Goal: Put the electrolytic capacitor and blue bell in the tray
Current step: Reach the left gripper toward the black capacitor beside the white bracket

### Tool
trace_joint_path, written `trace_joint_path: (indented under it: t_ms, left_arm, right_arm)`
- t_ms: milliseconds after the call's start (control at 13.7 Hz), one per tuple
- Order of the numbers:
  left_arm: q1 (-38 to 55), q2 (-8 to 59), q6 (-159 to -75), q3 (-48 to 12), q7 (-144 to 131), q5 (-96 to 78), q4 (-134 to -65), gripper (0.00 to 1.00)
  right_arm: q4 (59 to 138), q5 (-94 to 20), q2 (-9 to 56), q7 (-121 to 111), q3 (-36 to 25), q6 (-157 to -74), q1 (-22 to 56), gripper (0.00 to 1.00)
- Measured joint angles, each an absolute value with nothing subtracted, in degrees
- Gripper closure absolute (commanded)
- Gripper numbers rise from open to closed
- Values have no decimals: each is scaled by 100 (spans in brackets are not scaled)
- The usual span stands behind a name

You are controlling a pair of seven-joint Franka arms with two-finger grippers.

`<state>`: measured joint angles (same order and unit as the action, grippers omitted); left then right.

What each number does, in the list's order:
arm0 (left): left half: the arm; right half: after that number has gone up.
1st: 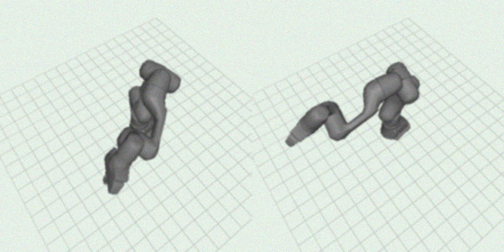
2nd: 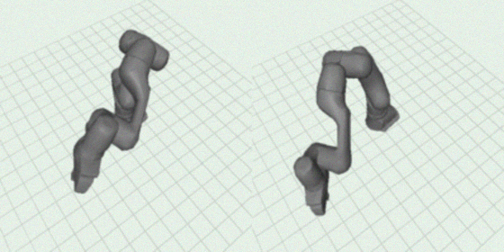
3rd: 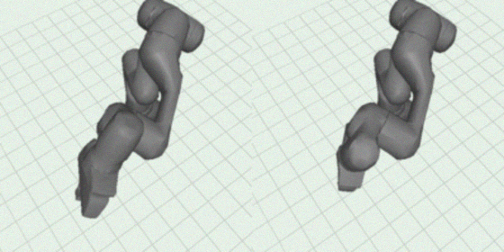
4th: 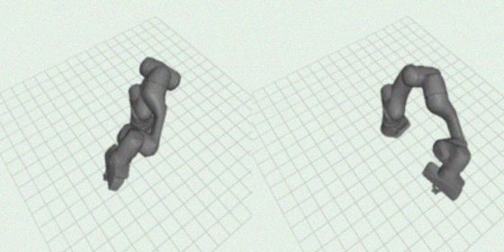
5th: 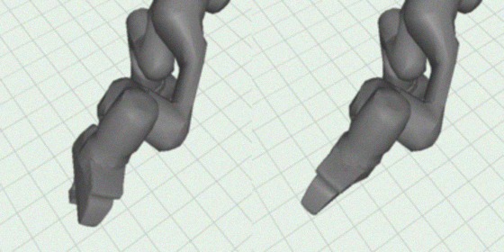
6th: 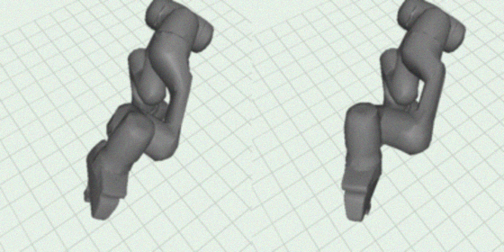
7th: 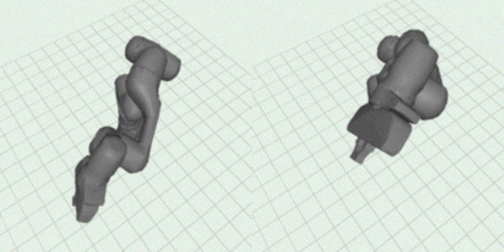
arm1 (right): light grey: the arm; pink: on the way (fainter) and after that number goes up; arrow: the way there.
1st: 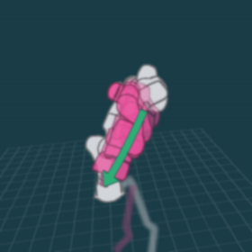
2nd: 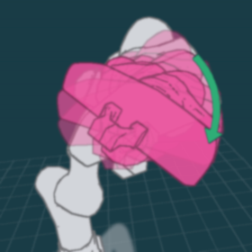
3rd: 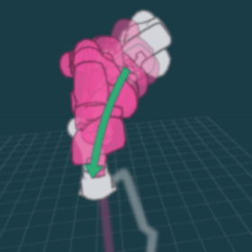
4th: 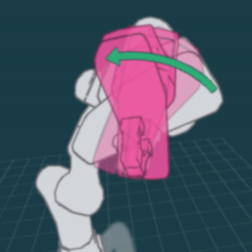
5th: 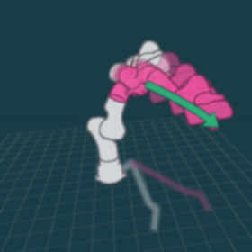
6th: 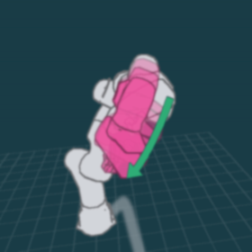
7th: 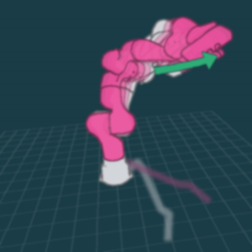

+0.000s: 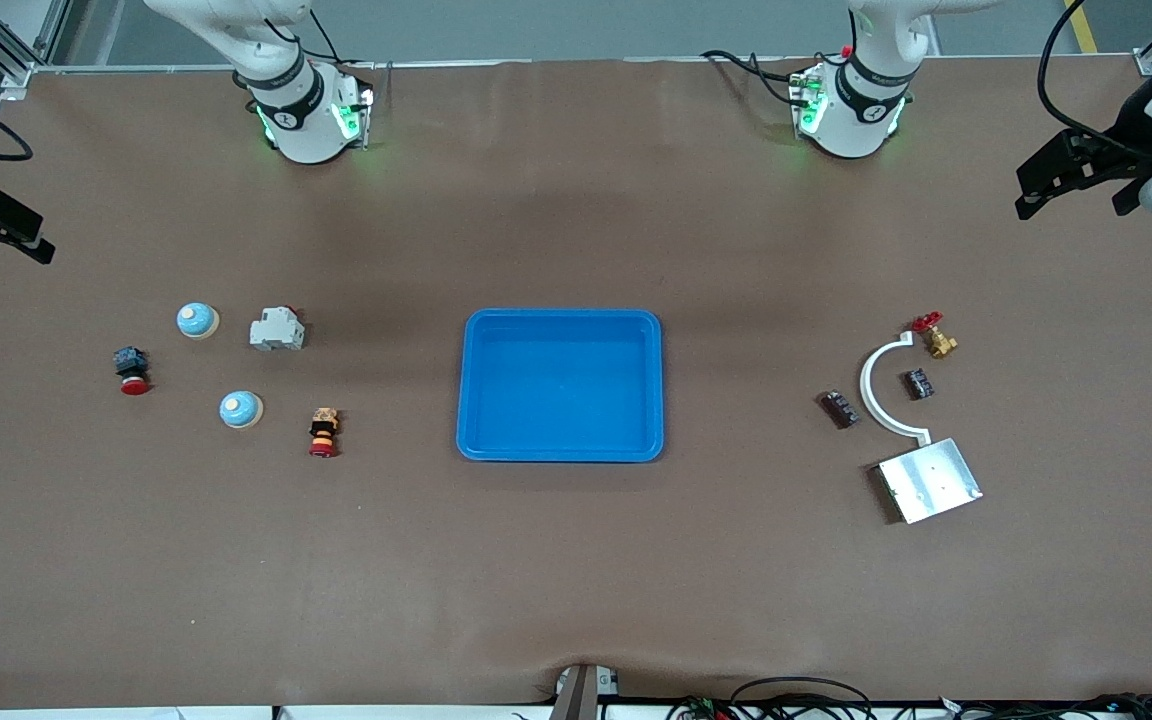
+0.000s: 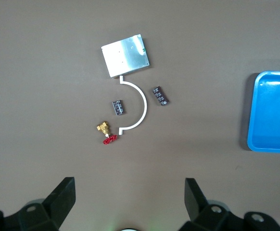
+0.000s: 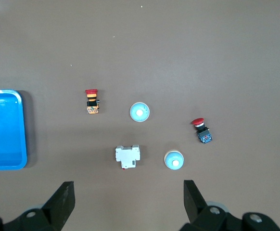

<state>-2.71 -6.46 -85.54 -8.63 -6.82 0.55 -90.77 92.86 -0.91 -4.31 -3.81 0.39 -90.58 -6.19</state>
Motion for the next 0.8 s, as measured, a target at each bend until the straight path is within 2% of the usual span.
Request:
trace_joint_path:
  t_ms: [582,800]
  left_arm:
    - [-352,-366,-8515,-799,-681,71,-9104,0]
    - [-587,-60,-8803,-788,-681,80,-9487,0]
  right_arm:
    - [9285,-525,-446,-388,27,-9044,-670,0]
    - [9285,-316,-454,-406,61,-9043,-663,0]
